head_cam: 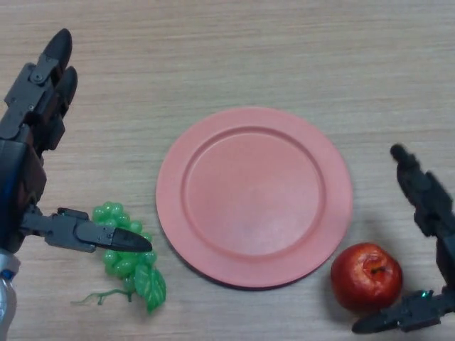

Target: Pick up the red apple and place it on the plate

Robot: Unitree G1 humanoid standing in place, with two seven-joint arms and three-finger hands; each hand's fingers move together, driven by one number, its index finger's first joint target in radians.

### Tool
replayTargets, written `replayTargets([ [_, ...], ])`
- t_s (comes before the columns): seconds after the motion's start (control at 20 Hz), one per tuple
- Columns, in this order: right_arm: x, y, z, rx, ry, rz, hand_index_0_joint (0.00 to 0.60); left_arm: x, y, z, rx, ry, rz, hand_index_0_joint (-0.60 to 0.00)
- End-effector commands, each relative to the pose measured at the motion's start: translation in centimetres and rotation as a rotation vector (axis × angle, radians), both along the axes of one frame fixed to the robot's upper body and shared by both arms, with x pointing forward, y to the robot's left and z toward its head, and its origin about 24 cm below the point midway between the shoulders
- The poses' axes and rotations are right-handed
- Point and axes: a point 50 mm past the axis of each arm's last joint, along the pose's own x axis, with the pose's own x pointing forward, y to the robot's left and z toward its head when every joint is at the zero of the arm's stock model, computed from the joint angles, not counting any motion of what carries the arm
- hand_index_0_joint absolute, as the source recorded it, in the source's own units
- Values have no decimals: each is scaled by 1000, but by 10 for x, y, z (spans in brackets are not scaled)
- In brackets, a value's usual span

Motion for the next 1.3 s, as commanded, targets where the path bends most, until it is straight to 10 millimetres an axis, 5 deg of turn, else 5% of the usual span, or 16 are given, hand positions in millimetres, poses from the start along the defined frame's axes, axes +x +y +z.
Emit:
replayTargets([
  [0.05,-2,-12,26,-29,-226,-34,0,-10,6,28,79,-211,50,0],
  [0.2,-5,-15,12,-3,-158,-50,0,-9,10,32,64,-213,62,0],
  [0.45,-4,-16,9,113,-94,-84,596,-10,12,33,64,-221,70,0],
  [0.7,-6,-14,20,201,-95,-69,600,-11,13,31,61,-231,80,0],
  [0.95,3,-12,59,267,-141,-73,600,-13,14,31,52,-229,76,0],
  [1.3,46,44,107,264,-223,61,600,-14,14,32,30,-248,67,0],
])
